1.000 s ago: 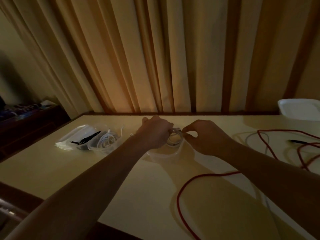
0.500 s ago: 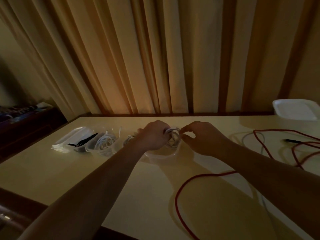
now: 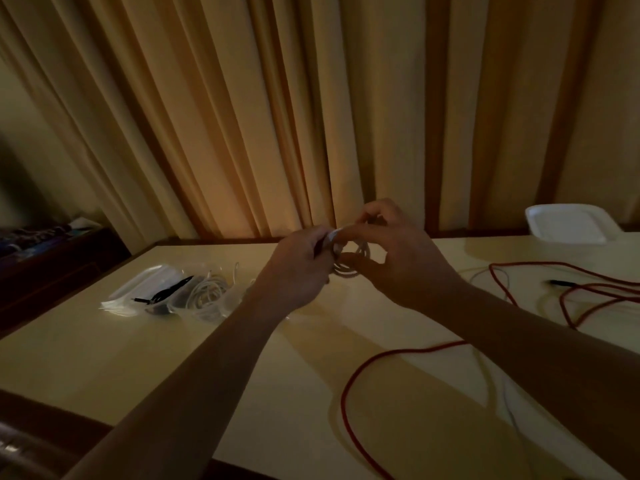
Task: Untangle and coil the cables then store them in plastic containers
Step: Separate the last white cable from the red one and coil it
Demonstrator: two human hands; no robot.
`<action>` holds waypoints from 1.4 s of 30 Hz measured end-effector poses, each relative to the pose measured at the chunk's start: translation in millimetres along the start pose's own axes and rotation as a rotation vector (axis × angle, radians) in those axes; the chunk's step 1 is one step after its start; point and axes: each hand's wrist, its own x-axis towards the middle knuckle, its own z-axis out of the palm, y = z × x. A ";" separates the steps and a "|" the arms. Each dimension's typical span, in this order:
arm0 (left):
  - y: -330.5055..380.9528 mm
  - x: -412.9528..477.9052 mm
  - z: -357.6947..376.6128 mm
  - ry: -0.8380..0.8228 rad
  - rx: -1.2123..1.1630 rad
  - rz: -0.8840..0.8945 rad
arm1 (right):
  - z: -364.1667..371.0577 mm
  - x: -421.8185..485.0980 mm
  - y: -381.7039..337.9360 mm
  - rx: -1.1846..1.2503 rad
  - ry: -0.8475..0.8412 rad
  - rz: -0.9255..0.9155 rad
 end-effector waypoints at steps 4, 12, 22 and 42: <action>3.7 -5.9 11.1 -0.010 -0.052 -0.025 | -13.4 -5.1 -1.8 0.098 0.081 -0.006; 8.6 -18.3 23.8 0.022 -0.282 0.035 | -25.9 -18.5 4.5 1.182 0.168 0.695; 5.2 -27.8 40.4 0.095 -0.368 0.088 | -31.4 -16.2 8.4 0.681 0.074 0.832; -4.6 -23.1 50.9 0.200 -0.585 -0.089 | -31.4 -26.3 -6.0 0.849 -0.126 0.729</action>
